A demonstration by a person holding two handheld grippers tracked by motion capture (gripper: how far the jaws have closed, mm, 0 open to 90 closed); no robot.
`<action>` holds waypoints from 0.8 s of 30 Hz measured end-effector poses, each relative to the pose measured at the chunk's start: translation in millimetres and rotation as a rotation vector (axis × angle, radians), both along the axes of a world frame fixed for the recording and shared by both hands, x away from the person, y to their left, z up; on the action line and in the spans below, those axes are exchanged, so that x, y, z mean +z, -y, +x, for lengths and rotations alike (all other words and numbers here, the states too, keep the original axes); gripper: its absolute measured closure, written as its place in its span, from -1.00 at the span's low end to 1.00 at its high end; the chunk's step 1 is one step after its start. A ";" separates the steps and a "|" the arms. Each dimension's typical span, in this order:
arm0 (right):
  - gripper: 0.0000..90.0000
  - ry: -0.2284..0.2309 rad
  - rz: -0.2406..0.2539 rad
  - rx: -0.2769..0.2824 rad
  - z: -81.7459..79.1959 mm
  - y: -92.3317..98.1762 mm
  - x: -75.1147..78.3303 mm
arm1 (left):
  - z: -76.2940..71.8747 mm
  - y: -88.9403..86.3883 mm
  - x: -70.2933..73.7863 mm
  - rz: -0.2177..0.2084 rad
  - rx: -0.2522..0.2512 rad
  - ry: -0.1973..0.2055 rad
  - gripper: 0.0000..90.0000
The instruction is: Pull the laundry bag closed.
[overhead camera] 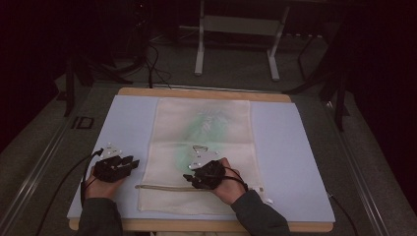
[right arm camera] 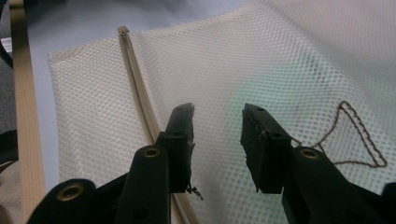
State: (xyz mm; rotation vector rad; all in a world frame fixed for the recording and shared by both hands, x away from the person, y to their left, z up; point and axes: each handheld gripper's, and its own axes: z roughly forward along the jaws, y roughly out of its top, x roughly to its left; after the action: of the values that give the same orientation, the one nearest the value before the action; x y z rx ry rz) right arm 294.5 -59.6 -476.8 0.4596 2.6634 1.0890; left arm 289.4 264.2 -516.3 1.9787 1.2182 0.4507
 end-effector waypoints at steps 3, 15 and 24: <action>0.42 0.001 0.002 0.007 -0.1 -3.5 0.1 | 0.1 0.1 -0.1 0.000 -0.001 0.000 0.44; 0.43 -0.006 -0.004 0.034 0.0 -17.7 -1.2 | 0.1 0.5 0.1 -0.003 -0.008 0.000 0.44; 0.43 -0.016 -0.011 0.054 -0.2 -27.8 -3.4 | 0.1 0.0 0.4 -0.009 -0.014 -0.002 0.44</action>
State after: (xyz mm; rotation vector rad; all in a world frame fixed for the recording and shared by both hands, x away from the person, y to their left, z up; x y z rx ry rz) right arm 294.3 -31.8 -480.2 0.3989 2.7093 1.0893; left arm 289.6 264.2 -516.0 1.9796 1.2054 0.4359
